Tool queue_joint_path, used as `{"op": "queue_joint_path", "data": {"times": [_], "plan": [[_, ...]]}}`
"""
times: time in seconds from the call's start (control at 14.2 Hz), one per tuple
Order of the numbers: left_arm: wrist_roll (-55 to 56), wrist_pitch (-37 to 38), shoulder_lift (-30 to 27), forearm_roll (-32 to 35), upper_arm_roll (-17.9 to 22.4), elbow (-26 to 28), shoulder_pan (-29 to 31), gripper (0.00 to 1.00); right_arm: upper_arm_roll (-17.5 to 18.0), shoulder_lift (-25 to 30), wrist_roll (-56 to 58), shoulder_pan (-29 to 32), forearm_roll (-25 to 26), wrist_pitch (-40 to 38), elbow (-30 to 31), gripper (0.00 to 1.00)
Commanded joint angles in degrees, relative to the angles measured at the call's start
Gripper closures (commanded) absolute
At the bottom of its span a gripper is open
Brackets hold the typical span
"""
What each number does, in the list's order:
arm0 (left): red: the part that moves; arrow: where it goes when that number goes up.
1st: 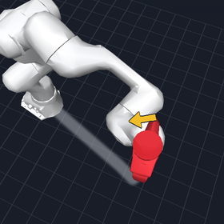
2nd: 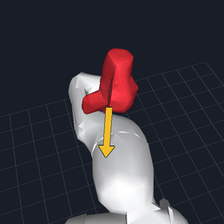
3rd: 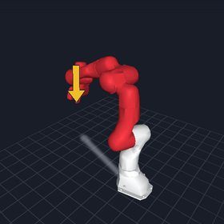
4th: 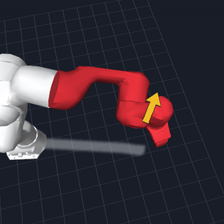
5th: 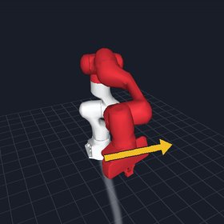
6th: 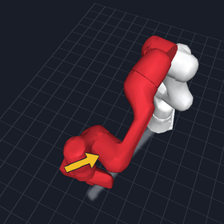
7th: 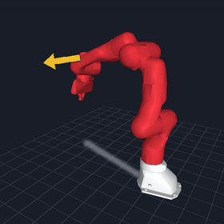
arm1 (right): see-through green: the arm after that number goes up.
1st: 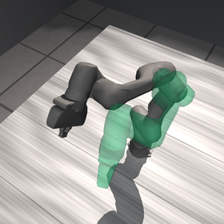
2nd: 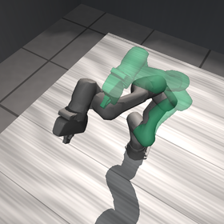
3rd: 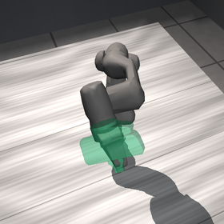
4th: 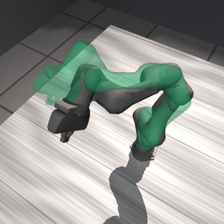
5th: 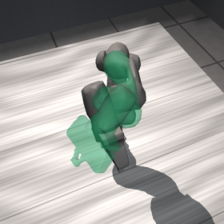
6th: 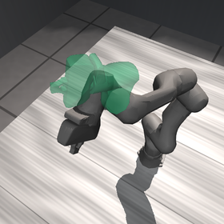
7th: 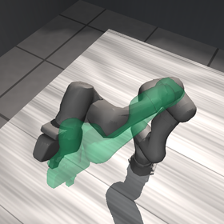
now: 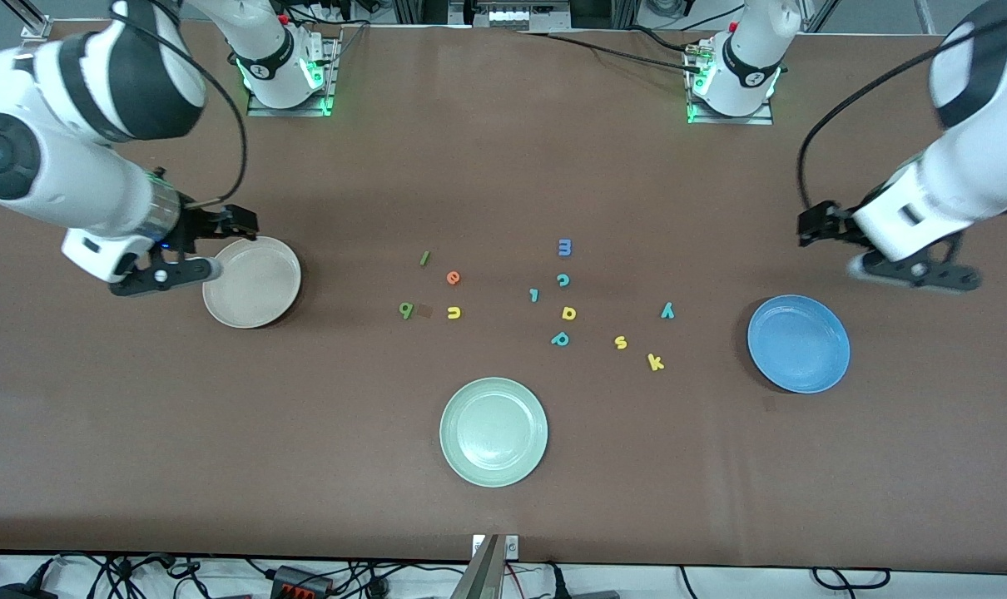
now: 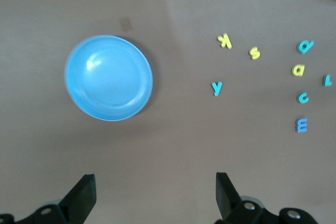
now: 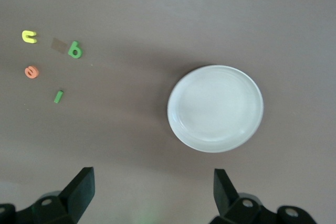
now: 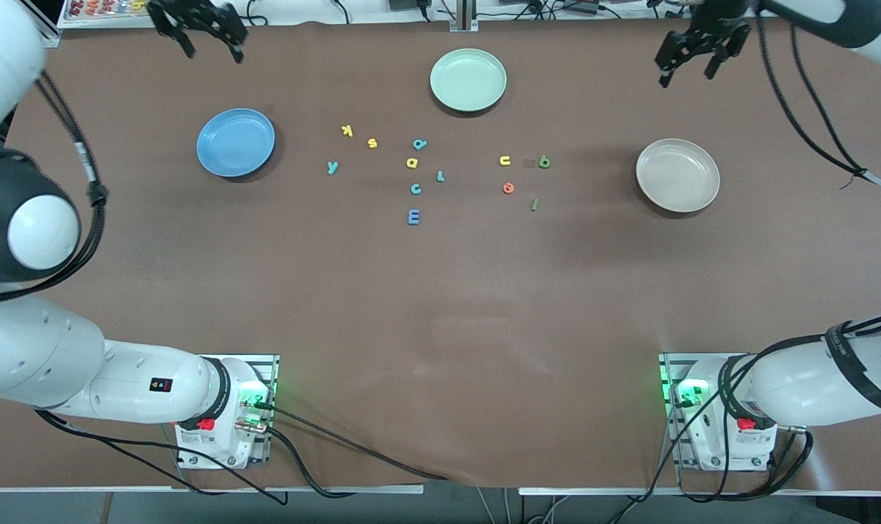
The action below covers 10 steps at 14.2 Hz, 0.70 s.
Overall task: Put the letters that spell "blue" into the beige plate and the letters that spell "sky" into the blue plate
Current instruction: 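Grasp the green l with the right gripper while the left grasps yellow k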
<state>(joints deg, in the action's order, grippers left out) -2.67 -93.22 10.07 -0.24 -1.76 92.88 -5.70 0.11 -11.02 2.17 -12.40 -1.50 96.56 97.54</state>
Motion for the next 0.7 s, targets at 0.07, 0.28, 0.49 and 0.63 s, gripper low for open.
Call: {"op": "queue_joint_path", "data": {"times": [0.07, 0.28, 0.49, 0.63], "plan": [[0.1, -3.4, 8.1, -0.7, 0.2, -1.8, -2.6, 0.00, -0.3, -3.1, -0.5, -2.1, -0.8, 5.4, 2.6, 0.00], [2.6, -10.8, 13.8, -1.7, 0.2, -1.2, -5.0, 0.00, -0.3, -5.6, -5.4, -6.4, -2.0, 10.1, 5.3, 0.00], [6.6, -19.7, 18.2, -1.8, 0.0, 0.5, -5.6, 0.00, -0.3, -8.0, -15.0, -11.3, -2.0, 16.8, 7.8, 0.00], [11.2, -25.7, 21.4, -1.8, 0.0, 0.4, -7.0, 0.00, -0.3, -9.5, -23.0, -14.9, -2.1, 21.5, 9.9, 0.00]]}}
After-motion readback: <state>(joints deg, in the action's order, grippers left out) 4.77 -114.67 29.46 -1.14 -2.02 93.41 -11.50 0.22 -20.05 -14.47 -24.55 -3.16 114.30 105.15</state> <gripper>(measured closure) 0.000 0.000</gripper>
